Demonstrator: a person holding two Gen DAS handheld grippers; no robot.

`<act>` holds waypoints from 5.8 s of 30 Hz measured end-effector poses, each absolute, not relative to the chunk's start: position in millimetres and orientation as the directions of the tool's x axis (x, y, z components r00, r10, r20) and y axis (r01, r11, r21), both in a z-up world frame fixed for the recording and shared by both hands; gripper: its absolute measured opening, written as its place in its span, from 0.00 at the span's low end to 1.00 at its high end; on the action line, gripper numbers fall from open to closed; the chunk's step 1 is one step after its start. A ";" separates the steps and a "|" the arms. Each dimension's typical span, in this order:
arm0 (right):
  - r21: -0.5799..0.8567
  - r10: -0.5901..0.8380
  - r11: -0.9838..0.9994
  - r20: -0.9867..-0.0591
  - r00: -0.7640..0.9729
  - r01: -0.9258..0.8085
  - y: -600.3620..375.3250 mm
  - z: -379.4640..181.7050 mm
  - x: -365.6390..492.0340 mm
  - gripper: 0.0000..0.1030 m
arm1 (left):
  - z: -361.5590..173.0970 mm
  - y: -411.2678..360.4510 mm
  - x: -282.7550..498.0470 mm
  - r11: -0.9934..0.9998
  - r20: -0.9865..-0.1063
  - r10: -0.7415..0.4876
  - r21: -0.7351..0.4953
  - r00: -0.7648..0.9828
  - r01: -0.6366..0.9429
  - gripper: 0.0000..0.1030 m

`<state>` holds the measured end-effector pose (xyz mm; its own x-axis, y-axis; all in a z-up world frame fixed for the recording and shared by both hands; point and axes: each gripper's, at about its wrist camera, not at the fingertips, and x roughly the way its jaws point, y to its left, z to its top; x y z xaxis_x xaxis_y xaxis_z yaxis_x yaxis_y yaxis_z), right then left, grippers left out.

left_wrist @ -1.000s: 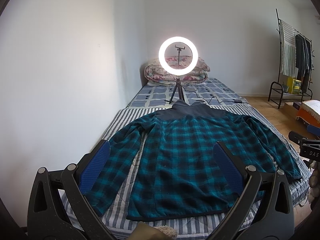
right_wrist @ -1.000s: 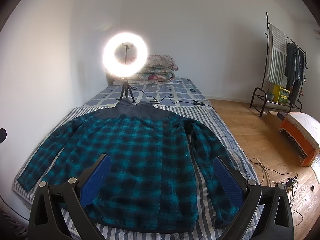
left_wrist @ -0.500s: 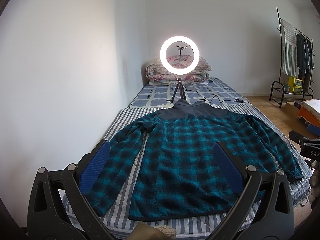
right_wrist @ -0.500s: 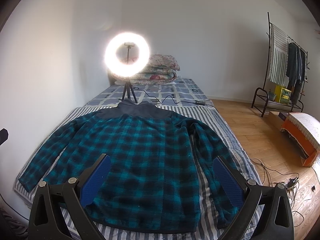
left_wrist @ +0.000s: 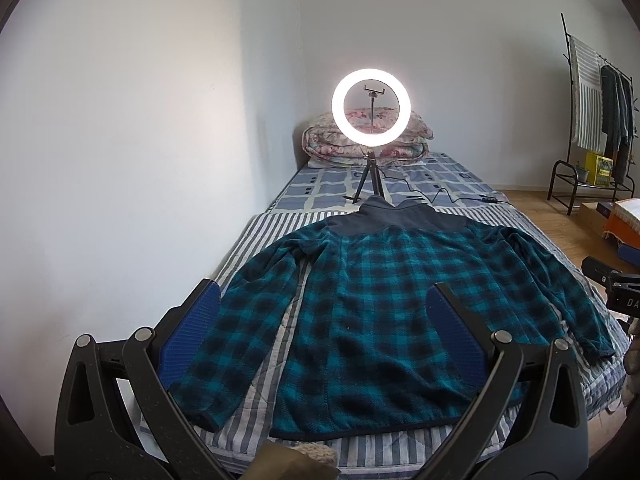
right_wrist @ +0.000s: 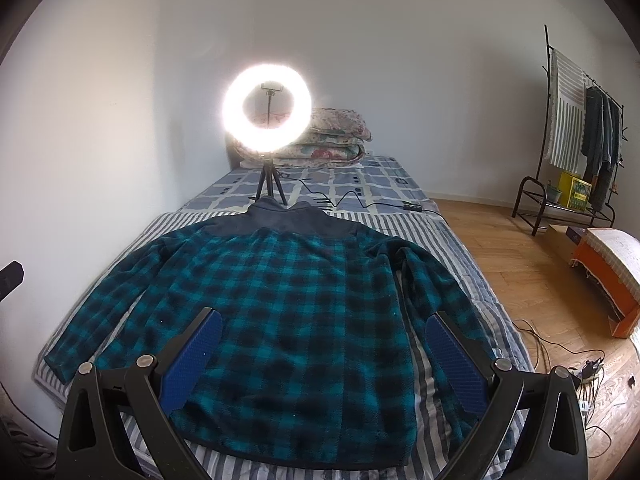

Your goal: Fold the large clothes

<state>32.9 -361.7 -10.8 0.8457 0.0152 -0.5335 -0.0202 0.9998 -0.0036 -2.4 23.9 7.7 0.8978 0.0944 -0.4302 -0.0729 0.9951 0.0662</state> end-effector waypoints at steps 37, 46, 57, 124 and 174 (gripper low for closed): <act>0.169 0.459 0.851 -0.700 0.547 -0.498 -174.6 -66.1 124.7 0.93 | -41.8 168.3 -21.8 0.974 -0.552 0.167 -0.035 0.817 -0.223 1.00; 0.421 0.605 0.741 -0.757 0.247 -0.524 -86.5 -131.9 158.4 0.77 | -62.1 183.2 -13.6 0.974 -0.609 0.200 0.042 0.768 -0.220 1.00; 0.552 0.613 0.734 -0.790 0.033 -0.396 4.4 -196.5 190.9 0.55 | -85.2 193.8 -24.5 0.983 -0.657 0.164 0.050 0.736 -0.174 1.00; 0.564 0.669 0.702 -0.731 0.133 -0.436 -129.4 -149.6 194.1 0.38 | -128.1 201.7 65.7 0.976 -0.808 -0.012 -0.136 0.589 -0.167 0.01; 0.593 0.663 0.746 -0.706 0.249 -0.303 -107.6 -114.5 389.3 0.00 | -101.4 66.0 60.9 0.969 -0.765 -0.242 -0.156 0.596 0.193 0.01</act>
<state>389.3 -107.6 -114.5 0.2487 0.6628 -0.7063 -0.3027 0.7459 0.5934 60.9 66.0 -101.4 0.5963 -0.2420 -0.7655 0.1926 0.9688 -0.1562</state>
